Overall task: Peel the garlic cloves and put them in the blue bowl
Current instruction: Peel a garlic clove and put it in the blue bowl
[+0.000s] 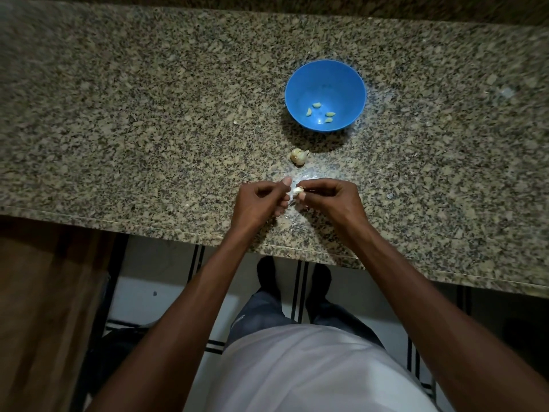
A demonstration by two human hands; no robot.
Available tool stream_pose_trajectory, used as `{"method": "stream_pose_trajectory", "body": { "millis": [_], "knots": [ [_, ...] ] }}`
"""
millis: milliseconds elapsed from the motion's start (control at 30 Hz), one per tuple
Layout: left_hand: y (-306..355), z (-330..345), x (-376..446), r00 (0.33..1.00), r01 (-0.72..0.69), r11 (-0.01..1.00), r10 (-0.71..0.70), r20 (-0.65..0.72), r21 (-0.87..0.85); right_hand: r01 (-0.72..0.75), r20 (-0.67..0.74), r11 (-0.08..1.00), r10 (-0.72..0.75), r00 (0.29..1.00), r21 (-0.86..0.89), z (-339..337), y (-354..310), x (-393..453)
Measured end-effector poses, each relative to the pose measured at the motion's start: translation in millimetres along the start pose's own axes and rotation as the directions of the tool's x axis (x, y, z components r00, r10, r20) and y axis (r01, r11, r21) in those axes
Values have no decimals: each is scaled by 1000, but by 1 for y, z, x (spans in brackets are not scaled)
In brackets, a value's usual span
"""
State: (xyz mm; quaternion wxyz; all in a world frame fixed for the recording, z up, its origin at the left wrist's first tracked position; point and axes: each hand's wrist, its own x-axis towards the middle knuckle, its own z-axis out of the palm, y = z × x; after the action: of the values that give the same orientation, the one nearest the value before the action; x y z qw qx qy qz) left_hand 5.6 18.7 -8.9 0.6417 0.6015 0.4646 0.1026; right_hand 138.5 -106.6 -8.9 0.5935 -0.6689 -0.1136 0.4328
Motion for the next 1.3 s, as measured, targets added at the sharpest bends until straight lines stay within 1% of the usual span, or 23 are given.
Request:
{"method": "stream_pose_trajectory", "body": {
  "millis": [100, 167, 200, 267, 367, 433, 533, 600, 633, 767, 867, 900, 933, 1067, 1200, 1300],
  "knots": [
    [1, 5, 0, 1000, -24, 999, 25, 14, -35, 34, 10, 999, -33, 999, -25, 3, -1, 1],
    [1, 6, -1, 998, -55, 997, 54, -13, -60, 44, 7, 998, -43, 999, -34, 4, -1, 0],
    [1, 7, -1, 996, -77, 996, 75, -42, -46, 41, 3, 998, -41, 999, -39, 4, -1, 0],
    [-1, 9, 0, 983, -144, 987, 151, -104, 65, 8, 25, 1000, -9, 1000, 15, 3, -2, -2],
    [0, 19, -4, 949, -253, 945, 284, -136, 205, -116, 105, 979, 99, 989, 166, 4, -4, -2],
    [1, 26, -6, 921, -306, 910, 358, -158, 278, -184, 87, 955, 168, 982, 235, 7, -6, 0],
    [1, 33, -4, 911, -288, 881, 372, -175, 376, -208, 38, 939, 205, 978, 274, 12, -7, 3],
    [-1, 37, -2, 924, -278, 850, 364, -118, 447, -186, 5, 948, 191, 982, 258, 13, -5, 3],
    [-2, 38, -2, 925, -295, 822, 374, -72, 487, -168, -7, 955, 175, 985, 245, 13, -5, 3],
    [-5, 32, 0, 890, -411, 698, 445, 95, 587, -94, -17, 984, 98, 995, 152, 13, -5, 4],
    [-8, 26, 9, 854, -477, 618, 493, 165, 625, -84, -23, 995, 85, 996, 47, 8, -7, 7],
    [-7, 26, 10, 857, -474, 621, 490, 162, 624, -69, -24, 998, 69, 997, 0, 7, -7, 8],
    [-5, 26, 10, 867, -460, 647, 475, 150, 608, -49, -28, 998, 48, 998, -46, 7, -7, 9],
    [3, 29, 7, 936, -334, 787, 342, 82, 519, 20, -53, 987, -29, 998, -162, 7, -5, 13],
    [6, 30, 4, 982, -187, 924, 182, 46, 335, 134, -28, 954, -147, 989, -267, 7, -7, 12],
    [8, 30, 1, 996, -80, 979, 69, 62, 188, 170, -34, 936, -189, 981, -307, 9, -7, 11]
  ]
}}
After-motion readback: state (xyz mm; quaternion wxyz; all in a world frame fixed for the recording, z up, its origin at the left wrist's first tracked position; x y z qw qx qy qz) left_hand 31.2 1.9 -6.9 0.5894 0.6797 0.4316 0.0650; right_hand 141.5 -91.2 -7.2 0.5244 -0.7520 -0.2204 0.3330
